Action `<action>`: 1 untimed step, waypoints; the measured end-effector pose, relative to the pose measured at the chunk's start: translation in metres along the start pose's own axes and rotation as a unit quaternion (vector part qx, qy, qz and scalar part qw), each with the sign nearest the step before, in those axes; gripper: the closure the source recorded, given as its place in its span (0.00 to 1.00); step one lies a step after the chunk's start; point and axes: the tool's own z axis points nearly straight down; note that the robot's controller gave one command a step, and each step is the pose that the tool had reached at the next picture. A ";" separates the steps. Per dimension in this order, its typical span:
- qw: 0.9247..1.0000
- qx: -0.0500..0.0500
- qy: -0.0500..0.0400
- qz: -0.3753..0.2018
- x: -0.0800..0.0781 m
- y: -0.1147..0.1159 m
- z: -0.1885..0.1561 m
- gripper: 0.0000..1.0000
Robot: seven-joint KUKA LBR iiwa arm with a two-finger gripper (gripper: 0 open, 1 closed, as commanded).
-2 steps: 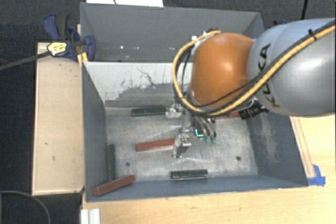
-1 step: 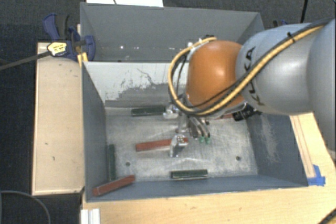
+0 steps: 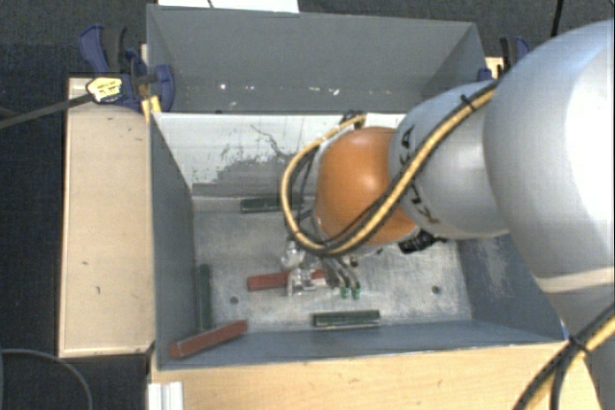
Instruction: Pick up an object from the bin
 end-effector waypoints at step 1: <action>1.000 0.000 0.000 0.001 0.000 0.000 0.000 1.00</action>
Offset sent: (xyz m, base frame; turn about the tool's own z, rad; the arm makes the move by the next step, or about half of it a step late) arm 0.0189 -0.0081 0.1862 -0.0536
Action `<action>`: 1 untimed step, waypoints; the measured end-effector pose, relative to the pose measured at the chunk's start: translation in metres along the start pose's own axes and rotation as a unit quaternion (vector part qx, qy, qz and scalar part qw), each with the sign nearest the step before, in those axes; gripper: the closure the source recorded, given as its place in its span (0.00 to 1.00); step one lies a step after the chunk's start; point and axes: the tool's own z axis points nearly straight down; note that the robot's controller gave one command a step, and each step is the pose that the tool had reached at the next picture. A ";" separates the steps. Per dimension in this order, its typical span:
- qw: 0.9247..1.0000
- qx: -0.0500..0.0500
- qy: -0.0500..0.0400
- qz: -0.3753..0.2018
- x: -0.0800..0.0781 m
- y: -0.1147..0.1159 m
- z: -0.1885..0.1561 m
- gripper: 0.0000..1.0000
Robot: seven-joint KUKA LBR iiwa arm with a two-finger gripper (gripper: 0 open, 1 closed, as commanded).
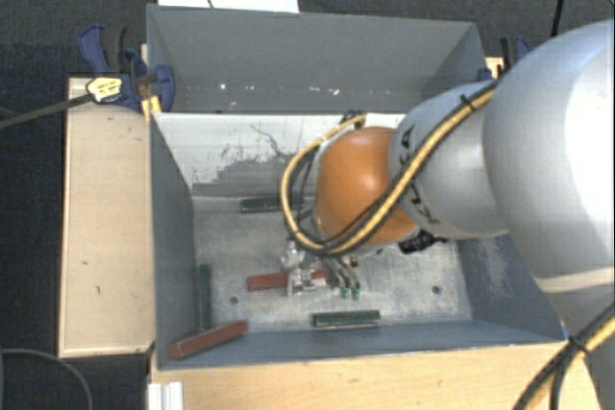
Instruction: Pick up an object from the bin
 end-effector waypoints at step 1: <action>1.000 0.002 0.009 -0.014 -0.007 -0.004 -0.085 0.00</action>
Offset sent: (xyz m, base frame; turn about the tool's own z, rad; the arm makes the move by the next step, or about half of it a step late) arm 0.0000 0.0000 0.0000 0.0000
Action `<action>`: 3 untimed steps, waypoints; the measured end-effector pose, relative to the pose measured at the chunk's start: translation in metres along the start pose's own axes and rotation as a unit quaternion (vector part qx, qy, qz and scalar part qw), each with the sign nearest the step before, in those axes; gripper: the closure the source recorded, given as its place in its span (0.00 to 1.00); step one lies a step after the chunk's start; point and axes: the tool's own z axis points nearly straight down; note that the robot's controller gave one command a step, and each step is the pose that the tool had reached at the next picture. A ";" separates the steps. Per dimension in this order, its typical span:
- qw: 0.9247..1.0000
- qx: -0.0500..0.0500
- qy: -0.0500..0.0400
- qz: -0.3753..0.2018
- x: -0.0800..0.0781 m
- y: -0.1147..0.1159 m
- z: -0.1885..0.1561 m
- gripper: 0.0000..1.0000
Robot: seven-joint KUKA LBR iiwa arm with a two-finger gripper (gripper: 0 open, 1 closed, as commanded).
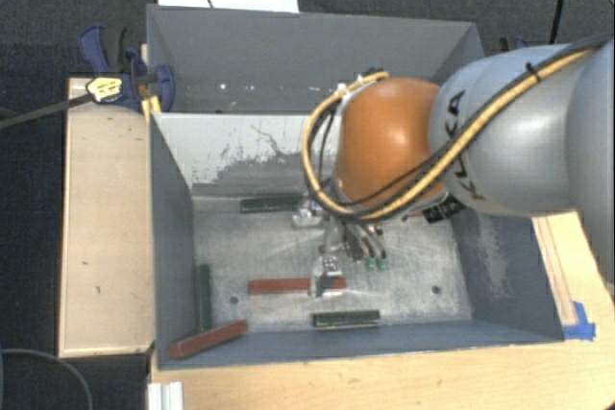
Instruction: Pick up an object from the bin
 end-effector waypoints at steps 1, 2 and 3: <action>1.000 0.000 -0.001 -0.009 -0.009 -0.003 -0.076 0.00; 1.000 -0.001 -0.009 -0.017 -0.006 0.003 -0.061 0.00; 0.999 -0.001 -0.005 -0.036 -0.011 -0.004 0.009 0.00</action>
Offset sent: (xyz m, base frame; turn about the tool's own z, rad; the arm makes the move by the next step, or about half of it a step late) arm -0.0176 0.0157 -0.0895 -0.0588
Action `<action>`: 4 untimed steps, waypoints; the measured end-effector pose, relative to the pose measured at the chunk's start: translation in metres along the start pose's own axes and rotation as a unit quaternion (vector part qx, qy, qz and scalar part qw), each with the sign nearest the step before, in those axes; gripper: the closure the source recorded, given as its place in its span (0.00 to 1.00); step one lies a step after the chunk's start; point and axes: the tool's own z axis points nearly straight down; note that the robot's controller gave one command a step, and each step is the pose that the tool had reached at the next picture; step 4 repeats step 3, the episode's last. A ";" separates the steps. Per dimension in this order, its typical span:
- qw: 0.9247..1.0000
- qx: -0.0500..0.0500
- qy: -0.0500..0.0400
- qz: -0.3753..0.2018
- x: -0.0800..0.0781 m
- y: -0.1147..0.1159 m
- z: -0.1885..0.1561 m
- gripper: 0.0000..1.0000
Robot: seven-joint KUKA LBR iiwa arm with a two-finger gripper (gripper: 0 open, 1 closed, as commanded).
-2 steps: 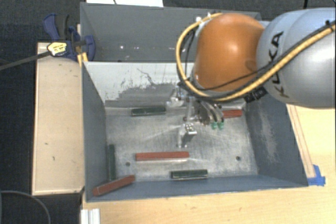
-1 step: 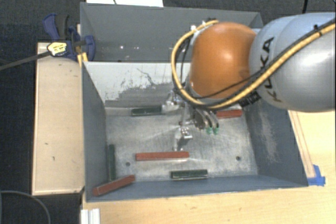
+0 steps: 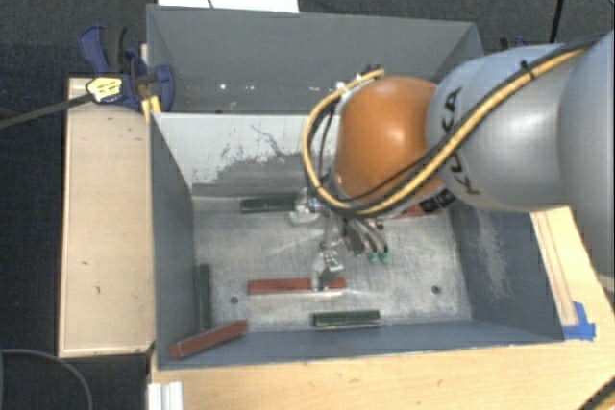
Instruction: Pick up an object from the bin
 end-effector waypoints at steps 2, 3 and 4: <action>1.000 -0.001 -0.004 -0.018 0.029 0.018 0.076 1.00; 1.000 0.000 0.001 -0.006 0.014 0.015 -0.072 1.00; 1.000 0.000 0.001 -0.006 0.014 0.015 -0.072 1.00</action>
Offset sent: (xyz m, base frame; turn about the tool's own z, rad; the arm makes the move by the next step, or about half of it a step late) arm 0.0000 0.0000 0.0000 0.0000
